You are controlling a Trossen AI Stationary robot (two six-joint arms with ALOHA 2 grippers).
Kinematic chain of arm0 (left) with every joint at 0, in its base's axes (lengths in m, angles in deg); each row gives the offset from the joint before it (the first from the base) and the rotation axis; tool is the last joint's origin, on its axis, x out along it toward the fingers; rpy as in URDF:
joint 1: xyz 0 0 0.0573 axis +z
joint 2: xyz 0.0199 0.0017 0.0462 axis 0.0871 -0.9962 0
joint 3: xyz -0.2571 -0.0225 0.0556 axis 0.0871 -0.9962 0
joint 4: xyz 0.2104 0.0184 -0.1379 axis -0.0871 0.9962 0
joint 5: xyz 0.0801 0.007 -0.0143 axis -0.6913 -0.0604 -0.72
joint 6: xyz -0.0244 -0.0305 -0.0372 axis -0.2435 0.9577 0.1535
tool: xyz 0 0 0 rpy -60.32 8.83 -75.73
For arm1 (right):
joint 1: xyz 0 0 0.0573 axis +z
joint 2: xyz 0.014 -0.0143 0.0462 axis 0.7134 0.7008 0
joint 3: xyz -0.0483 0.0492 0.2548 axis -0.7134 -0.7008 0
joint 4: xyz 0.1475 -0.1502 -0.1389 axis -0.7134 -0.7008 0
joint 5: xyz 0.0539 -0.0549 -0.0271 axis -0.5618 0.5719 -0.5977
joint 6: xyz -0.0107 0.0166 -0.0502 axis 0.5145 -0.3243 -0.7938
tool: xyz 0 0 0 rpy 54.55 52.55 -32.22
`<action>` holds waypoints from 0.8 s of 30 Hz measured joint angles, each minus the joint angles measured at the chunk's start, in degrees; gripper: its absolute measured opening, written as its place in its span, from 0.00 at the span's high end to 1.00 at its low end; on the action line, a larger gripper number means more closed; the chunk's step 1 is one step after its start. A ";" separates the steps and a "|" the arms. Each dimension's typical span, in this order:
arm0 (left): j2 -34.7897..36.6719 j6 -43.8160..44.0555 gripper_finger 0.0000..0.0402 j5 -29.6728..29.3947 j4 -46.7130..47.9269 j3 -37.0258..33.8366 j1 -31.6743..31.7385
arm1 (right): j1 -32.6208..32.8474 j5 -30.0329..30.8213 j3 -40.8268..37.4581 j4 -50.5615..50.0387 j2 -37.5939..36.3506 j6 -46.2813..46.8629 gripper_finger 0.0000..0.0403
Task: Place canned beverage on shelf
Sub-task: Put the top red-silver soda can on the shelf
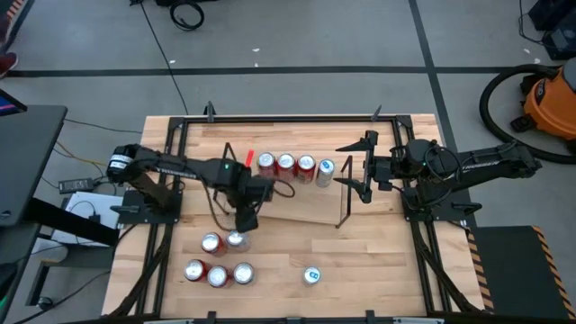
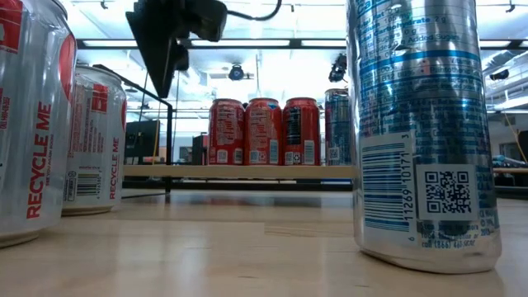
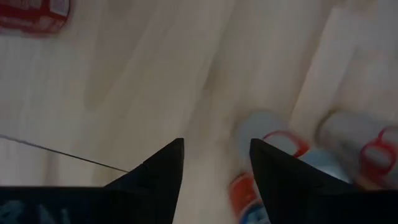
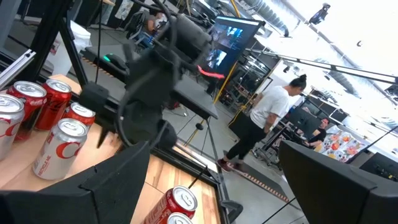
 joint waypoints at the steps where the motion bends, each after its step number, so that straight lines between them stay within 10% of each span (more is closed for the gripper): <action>1: 0.00 3.05 0.51 -0.37 -0.69 0.00 -0.89 | -0.01 0.00 0.00 -0.01 -0.02 0.00 0.09; 14: 0.00 18.30 0.20 -0.49 -6.97 0.02 -9.92 | -0.01 0.00 0.00 0.45 -0.02 0.00 0.09; 24: 0.00 15.59 0.19 -5.52 -9.96 0.02 -13.89 | 0.00 0.00 0.00 0.84 0.00 -0.01 0.09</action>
